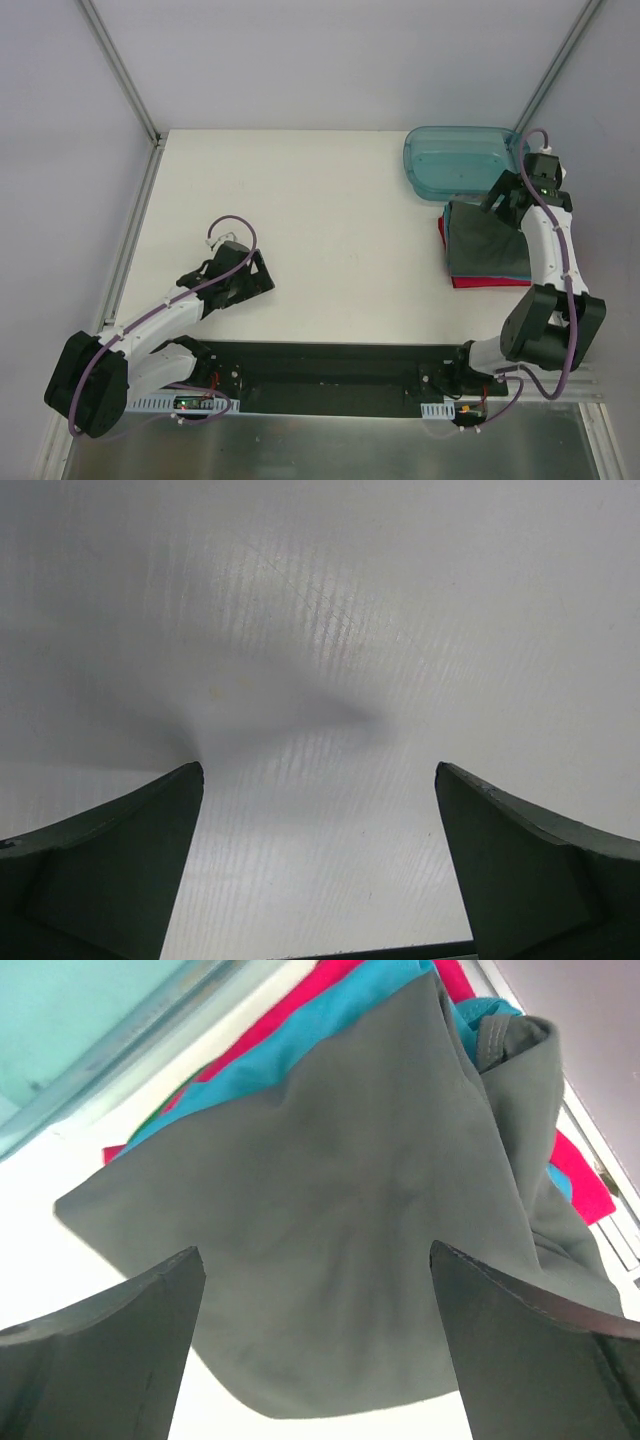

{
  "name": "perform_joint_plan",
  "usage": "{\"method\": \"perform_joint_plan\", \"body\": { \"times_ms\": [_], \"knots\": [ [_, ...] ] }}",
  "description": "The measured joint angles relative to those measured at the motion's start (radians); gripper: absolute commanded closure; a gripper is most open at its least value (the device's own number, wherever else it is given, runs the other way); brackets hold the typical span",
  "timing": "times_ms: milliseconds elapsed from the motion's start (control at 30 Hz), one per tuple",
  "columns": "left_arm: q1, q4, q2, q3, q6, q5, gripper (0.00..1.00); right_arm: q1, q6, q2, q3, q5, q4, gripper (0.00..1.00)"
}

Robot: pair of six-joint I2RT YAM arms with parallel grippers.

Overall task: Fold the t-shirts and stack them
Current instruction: Put the neatly folded tshirt into the corner of the board with the right arm

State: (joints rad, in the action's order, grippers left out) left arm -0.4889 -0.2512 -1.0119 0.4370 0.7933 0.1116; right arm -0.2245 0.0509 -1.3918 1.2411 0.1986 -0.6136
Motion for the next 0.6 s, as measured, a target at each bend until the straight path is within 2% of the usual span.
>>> {"method": "perform_joint_plan", "body": {
  "times_ms": [300, 400, 600],
  "knots": [
    [0.0, 0.0, 0.001, 0.0, 0.0, 0.0, 0.01, -0.076, 0.0, -0.217, 0.0, 0.023, 0.004, 0.04],
    [0.0, 0.001, -0.019, 0.008, -0.001, 0.001, 0.01, -0.085, 0.0, -0.238, -0.02, 0.035, 0.037, 0.04],
    [0.0, 0.003, -0.056, 0.028, -0.002, 0.0, 0.01, -0.106, -0.016, -0.237, -0.084, -0.047, 0.136, 0.04]
  ]
}}
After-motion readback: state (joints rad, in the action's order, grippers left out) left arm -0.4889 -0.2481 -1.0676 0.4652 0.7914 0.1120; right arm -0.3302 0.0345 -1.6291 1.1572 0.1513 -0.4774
